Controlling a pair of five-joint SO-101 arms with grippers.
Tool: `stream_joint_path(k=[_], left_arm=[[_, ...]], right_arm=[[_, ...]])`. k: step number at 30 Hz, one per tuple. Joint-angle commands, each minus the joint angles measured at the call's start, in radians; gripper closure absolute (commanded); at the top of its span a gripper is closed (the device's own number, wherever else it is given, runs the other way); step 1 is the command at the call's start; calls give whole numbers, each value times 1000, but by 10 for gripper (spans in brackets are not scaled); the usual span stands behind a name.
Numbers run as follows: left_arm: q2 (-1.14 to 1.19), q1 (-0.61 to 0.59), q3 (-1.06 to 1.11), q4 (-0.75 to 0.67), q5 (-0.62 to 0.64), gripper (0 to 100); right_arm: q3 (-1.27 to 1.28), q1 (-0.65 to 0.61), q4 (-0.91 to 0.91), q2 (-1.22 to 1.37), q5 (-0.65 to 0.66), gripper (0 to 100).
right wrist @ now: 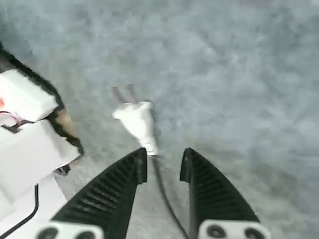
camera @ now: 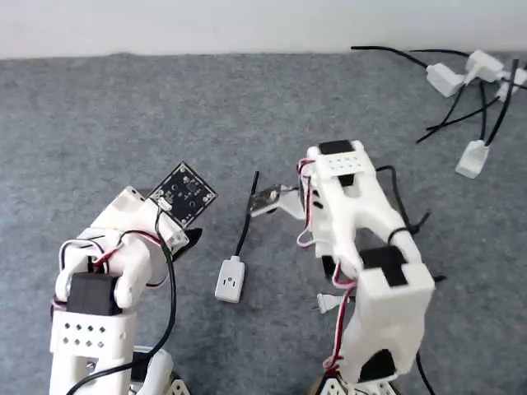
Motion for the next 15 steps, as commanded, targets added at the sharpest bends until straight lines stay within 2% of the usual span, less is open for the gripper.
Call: stream_joint_path(k=[1,15], left_arm=[[-11,2,21,-55,-8,694],[-11,3,22,-57,-3,694]], right_arm=[[74,-16,35,-136,-15,866],[75,35,36,-625,-339,866]])
